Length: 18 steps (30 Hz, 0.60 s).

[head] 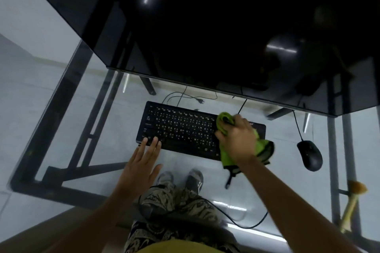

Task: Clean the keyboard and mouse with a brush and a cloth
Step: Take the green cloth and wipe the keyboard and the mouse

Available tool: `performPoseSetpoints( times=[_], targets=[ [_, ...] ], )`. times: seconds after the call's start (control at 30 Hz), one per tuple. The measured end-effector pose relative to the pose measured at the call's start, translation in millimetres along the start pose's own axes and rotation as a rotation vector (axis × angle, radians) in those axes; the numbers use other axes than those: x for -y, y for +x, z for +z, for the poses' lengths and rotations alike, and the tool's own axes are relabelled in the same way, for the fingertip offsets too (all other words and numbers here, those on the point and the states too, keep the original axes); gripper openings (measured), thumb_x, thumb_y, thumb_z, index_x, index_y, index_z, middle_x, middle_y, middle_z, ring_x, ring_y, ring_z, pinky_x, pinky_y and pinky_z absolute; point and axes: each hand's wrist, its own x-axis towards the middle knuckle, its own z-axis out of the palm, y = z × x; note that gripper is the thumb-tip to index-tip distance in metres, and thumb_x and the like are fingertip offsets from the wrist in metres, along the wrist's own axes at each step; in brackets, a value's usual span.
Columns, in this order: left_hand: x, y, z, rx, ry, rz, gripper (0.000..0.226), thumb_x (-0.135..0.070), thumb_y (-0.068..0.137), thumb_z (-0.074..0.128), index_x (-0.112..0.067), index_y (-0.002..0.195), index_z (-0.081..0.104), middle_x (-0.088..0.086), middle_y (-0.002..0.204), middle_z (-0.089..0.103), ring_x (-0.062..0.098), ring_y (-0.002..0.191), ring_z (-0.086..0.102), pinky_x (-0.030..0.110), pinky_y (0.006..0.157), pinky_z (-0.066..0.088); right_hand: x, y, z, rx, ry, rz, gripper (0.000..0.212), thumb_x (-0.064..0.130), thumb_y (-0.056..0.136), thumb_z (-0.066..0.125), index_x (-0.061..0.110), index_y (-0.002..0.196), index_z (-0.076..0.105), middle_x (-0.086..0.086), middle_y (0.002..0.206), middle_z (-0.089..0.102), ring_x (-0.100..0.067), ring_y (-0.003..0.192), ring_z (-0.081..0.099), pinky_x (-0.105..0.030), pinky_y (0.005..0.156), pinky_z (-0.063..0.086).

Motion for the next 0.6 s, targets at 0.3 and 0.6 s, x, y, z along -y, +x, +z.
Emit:
performPoseSetpoints(
  times=[0.3, 0.6],
  targets=[
    [-1.6, -1.1, 4.8, -0.055, -0.020, 0.015, 0.067, -0.043, 0.098, 0.029, -0.008, 0.153, 0.012, 0.011, 0.160, 0.013, 0.034, 0.148, 0.008, 0.040, 0.117, 0.015, 134.7, 48.0, 45.3, 0.063, -0.009, -0.343, 0.019, 0.034, 0.072, 0.070, 0.026, 0.088, 0.076, -0.007, 0.106, 0.061, -0.028, 0.093, 0.059, -0.039, 0.079, 0.047],
    [-3.5, 0.4, -2.8, 0.013, -0.065, -0.013, 0.067, -0.044, 0.097, 0.028, -0.010, 0.153, 0.014, 0.011, 0.160, 0.013, 0.031, 0.148, 0.003, 0.048, 0.113, 0.024, -44.3, -6.3, -9.0, -0.037, -0.139, 0.004, 0.034, 0.026, 0.072, 0.077, 0.018, 0.105, 0.073, -0.014, 0.093, 0.060, -0.033, 0.079, 0.057, -0.040, 0.068, 0.052]
  ],
)
